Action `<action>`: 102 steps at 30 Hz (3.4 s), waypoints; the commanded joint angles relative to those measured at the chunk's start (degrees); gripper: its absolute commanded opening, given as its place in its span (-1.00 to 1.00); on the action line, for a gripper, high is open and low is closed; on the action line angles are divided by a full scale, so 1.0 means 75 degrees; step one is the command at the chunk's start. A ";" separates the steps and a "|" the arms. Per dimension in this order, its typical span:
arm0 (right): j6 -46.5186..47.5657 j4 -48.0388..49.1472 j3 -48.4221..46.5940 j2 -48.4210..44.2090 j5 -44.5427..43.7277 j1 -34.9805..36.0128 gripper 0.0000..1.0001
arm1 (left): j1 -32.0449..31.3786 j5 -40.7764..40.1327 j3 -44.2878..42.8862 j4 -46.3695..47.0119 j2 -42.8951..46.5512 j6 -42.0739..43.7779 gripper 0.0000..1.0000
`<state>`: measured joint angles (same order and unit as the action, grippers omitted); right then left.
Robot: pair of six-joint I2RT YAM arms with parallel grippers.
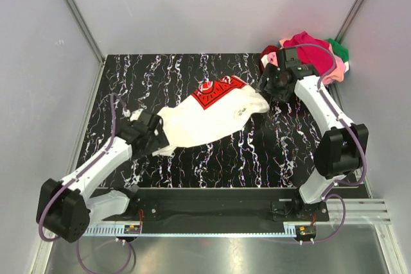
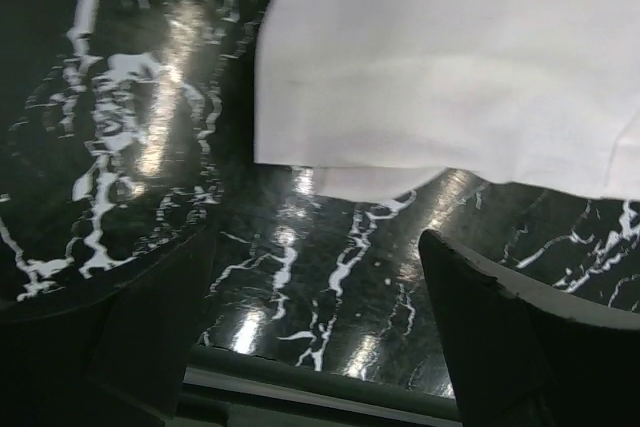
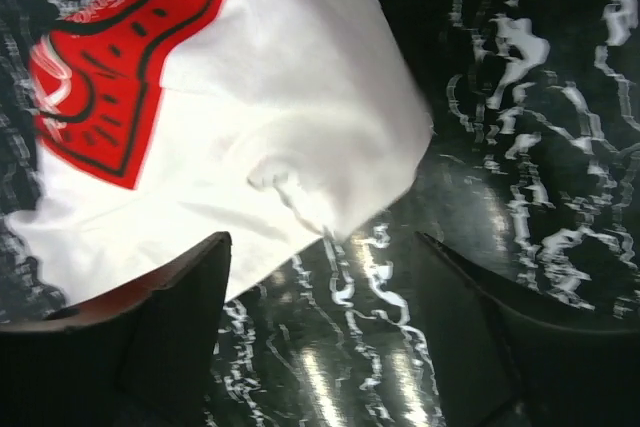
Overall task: Fold and stack the t-shirts
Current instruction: Flatten the tshirt out
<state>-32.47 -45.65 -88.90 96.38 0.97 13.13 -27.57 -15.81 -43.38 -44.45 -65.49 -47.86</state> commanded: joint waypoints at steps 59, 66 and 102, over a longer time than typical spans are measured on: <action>0.1130 -0.1987 -0.8689 0.8559 -0.0481 0.7039 -0.29 | 0.2387 -0.1595 -0.0615 -0.0730 0.5955 0.1389 0.81; 0.1071 -0.2375 -0.9006 0.8935 -0.0610 0.7051 -0.39 | 0.2387 -0.1536 -0.0592 -0.0683 0.5944 0.1435 0.81; 0.1400 -0.3230 -0.7670 0.9662 -0.2216 0.6711 -0.95 | 0.2399 -0.1478 -0.0545 -0.0578 0.5932 0.1529 0.82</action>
<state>-22.87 -62.33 -152.68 157.71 -14.37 64.84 -9.78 -27.59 -47.51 -52.03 -20.32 -37.45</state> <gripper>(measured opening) 0.055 0.908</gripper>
